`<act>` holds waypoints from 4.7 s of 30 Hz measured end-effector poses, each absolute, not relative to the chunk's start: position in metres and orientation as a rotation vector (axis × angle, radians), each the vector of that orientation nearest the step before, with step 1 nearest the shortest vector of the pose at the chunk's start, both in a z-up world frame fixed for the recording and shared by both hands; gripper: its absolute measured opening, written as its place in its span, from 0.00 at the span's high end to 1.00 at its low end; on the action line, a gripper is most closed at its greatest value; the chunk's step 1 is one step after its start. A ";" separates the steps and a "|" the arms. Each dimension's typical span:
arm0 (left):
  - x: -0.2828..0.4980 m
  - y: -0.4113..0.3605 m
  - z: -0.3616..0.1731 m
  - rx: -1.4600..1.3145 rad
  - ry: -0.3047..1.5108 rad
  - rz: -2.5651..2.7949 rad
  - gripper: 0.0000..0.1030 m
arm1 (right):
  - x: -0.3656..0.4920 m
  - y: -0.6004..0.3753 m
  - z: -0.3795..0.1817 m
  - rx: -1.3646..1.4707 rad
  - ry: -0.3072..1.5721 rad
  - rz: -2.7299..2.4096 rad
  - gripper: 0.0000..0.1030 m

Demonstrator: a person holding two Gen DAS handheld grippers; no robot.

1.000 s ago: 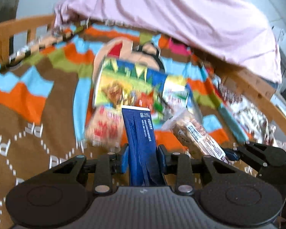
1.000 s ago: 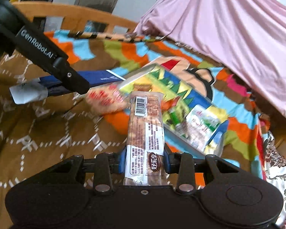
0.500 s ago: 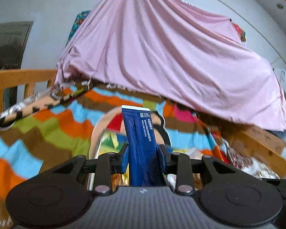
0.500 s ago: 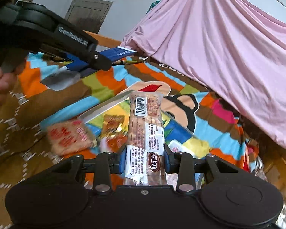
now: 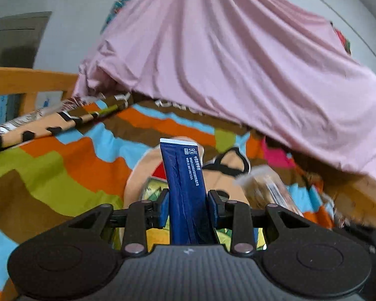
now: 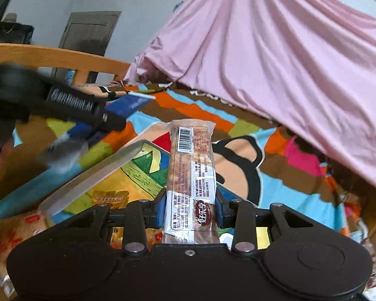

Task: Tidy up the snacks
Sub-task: 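Carry both held packets over the dinosaur tray and lower them in, then open both tools over the tray and withdraw them, then approach the square rice-cake packet with the left tool while the right tool approaches the tangerine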

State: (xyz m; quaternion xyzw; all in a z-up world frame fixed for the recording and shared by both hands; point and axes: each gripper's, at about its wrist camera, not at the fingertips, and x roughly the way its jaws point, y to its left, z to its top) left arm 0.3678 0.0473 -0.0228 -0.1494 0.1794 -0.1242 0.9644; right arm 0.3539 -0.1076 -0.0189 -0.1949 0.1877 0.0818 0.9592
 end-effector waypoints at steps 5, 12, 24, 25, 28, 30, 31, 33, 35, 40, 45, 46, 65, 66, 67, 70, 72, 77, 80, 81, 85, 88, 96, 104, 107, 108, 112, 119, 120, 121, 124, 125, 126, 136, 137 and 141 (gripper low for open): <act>0.384 0.038 -0.050 -0.236 0.444 -0.273 0.66 | 0.391 -0.106 -0.035 -0.353 0.458 0.146 0.62; 0.401 0.036 -0.071 -0.222 0.575 -0.271 0.66 | 0.413 -0.112 -0.047 -0.308 0.551 0.143 0.62; 0.409 0.033 -0.080 -0.195 0.637 -0.261 0.66 | 0.421 -0.125 -0.059 -0.243 0.617 0.126 0.62; 0.409 0.033 -0.080 -0.195 0.638 -0.259 0.65 | 0.422 -0.126 -0.060 -0.236 0.620 0.125 0.62; 0.410 0.032 -0.081 -0.193 0.640 -0.258 0.65 | 0.421 -0.125 -0.062 -0.242 0.618 0.124 0.62; 0.410 0.032 -0.081 -0.192 0.644 -0.259 0.65 | 0.421 -0.123 -0.063 -0.256 0.616 0.128 0.61; 0.410 0.032 -0.082 -0.193 0.647 -0.261 0.64 | 0.421 -0.122 -0.063 -0.261 0.617 0.132 0.61; 0.410 0.031 -0.082 -0.191 0.655 -0.259 0.64 | 0.420 -0.122 -0.063 -0.272 0.616 0.132 0.58; 0.410 0.032 -0.082 -0.196 0.648 -0.258 0.63 | 0.419 -0.122 -0.063 -0.276 0.612 0.131 0.57; 0.408 0.035 -0.077 -0.220 0.625 -0.260 0.51 | 0.416 -0.128 -0.059 -0.252 0.594 0.117 0.46; 0.403 0.035 -0.067 -0.225 0.598 -0.259 0.43 | 0.409 -0.135 -0.046 -0.216 0.564 0.104 0.32; 0.400 0.036 -0.063 -0.228 0.588 -0.253 0.39 | 0.406 -0.136 -0.043 -0.206 0.557 0.100 0.30; 0.269 0.070 0.022 -0.207 0.341 -0.081 0.01 | 0.277 -0.159 0.044 -0.027 0.358 0.119 0.03; 0.260 0.072 0.024 -0.202 0.343 -0.076 0.01 | 0.268 -0.159 0.046 -0.032 0.355 0.122 0.03; 0.252 0.074 0.025 -0.197 0.345 -0.072 0.01 | 0.259 -0.159 0.047 -0.038 0.350 0.123 0.03; 0.222 0.079 0.029 -0.182 0.344 -0.064 0.01 | 0.231 -0.158 0.053 -0.042 0.332 0.133 0.02; 0.204 0.080 0.031 -0.165 0.341 -0.060 0.01 | 0.212 -0.158 0.056 -0.045 0.318 0.147 0.01; 0.165 0.082 0.036 -0.148 0.332 -0.057 0.01 | 0.166 -0.157 0.062 -0.077 0.283 0.162 0.01; 0.144 0.084 0.036 -0.150 0.338 -0.062 0.01 | 0.140 -0.159 0.062 -0.072 0.278 0.171 0.01; 0.136 0.084 0.036 -0.150 0.341 -0.063 0.01 | 0.133 -0.161 0.061 -0.068 0.279 0.175 0.01; 0.111 0.082 0.035 -0.134 0.358 -0.075 0.01 | 0.104 -0.165 0.059 -0.072 0.291 0.181 0.01; 0.095 0.076 0.035 -0.106 0.363 -0.087 0.00 | 0.085 -0.167 0.055 -0.077 0.307 0.185 0.01; 0.072 0.059 0.033 -0.039 0.395 -0.104 0.00 | 0.050 -0.175 0.043 -0.066 0.375 0.176 0.01; 0.061 0.055 0.027 -0.040 0.465 -0.111 0.00 | 0.035 -0.178 0.041 -0.067 0.405 0.161 0.01; 0.060 0.056 0.026 -0.049 0.494 -0.121 0.00 | 0.038 -0.180 0.037 -0.066 0.441 0.151 0.01; 0.059 0.056 0.026 -0.049 0.500 -0.117 0.00 | 0.038 -0.181 0.036 -0.065 0.449 0.150 0.01; 0.061 0.058 0.026 -0.058 0.515 -0.112 0.00 | 0.042 -0.183 0.033 -0.053 0.468 0.150 0.01; 0.070 0.054 0.020 -0.043 0.562 -0.121 0.00 | 0.061 -0.181 0.034 -0.095 0.509 0.218 0.01; 0.071 0.054 0.019 -0.043 0.569 -0.119 0.00 | 0.062 -0.180 0.034 -0.106 0.510 0.226 0.01; 0.073 0.054 0.018 -0.045 0.576 -0.118 0.00 | 0.064 -0.179 0.034 -0.119 0.509 0.235 0.01; 0.077 0.053 0.017 -0.051 0.595 -0.122 0.00 | 0.069 -0.175 0.032 -0.146 0.511 0.263 0.01; 0.078 0.053 0.016 -0.052 0.601 -0.124 0.00 | 0.071 -0.174 0.031 -0.153 0.514 0.271 0.01; 0.080 0.053 0.015 -0.054 0.610 -0.127 0.00 | 0.072 -0.173 0.030 -0.159 0.515 0.276 0.01; 0.105 0.062 0.010 -0.119 0.682 -0.134 0.00 | 0.094 -0.161 0.018 -0.311 0.533 0.397 0.01; 0.111 0.064 0.008 -0.127 0.694 -0.140 0.00 | 0.098 -0.159 0.014 -0.328 0.538 0.401 0.01; 0.134 0.068 0.000 -0.137 0.721 -0.144 0.00 | 0.111 -0.156 -0.003 -0.323 0.579 0.420 0.01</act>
